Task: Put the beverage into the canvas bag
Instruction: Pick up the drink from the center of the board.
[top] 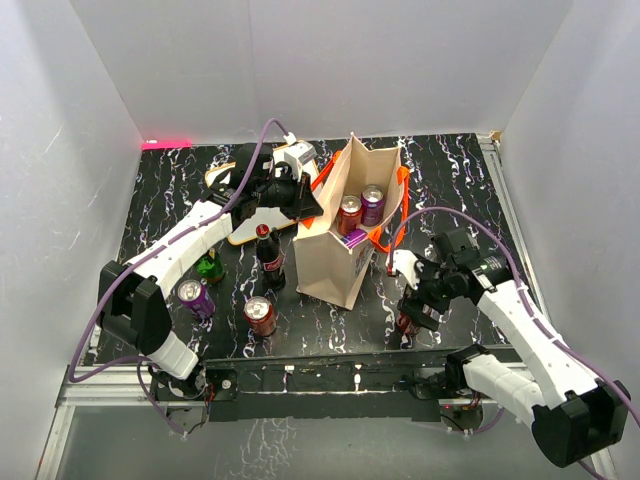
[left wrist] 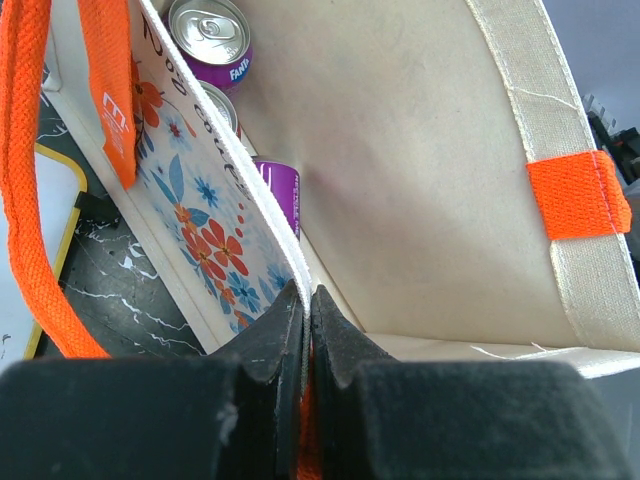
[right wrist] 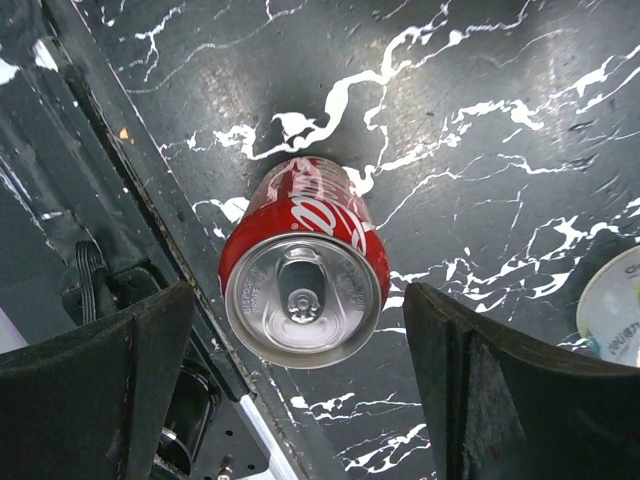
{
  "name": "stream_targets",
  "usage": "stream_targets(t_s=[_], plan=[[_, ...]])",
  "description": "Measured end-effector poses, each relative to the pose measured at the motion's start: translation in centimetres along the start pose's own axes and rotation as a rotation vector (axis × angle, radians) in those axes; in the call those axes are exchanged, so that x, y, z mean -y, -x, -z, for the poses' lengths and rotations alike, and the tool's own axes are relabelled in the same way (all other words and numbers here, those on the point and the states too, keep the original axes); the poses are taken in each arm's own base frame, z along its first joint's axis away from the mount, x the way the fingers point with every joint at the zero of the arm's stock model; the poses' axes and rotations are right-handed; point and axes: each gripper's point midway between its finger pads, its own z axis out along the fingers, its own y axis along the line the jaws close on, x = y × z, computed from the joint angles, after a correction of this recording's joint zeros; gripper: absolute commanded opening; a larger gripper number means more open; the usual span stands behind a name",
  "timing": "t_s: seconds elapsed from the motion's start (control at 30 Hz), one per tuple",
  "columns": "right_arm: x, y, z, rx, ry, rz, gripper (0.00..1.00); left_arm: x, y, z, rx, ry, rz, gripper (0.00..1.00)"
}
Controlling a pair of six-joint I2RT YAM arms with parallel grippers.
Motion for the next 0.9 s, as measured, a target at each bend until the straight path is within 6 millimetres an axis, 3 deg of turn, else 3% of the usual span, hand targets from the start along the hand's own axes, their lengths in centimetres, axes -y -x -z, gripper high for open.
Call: stream_targets(t_s=[0.3,0.57,0.77,0.9], plan=[[0.2,-0.8,-1.4,-0.057,0.013,0.015,0.85,0.0,0.0,0.0,0.0,0.0,0.0,0.0],[0.1,-1.5,-3.1,-0.102,0.028,0.049,0.72,0.0,0.0,0.0,0.0,0.0,0.0,0.0],[0.2,-1.9,-3.4,-0.115,0.023,0.048,0.42,0.0,0.0,0.0,0.0,0.0,0.0,0.0],[0.3,-1.9,-3.2,-0.113,0.006,0.052,0.09,0.0,0.0,0.0,0.0,0.0,0.0,0.06]])
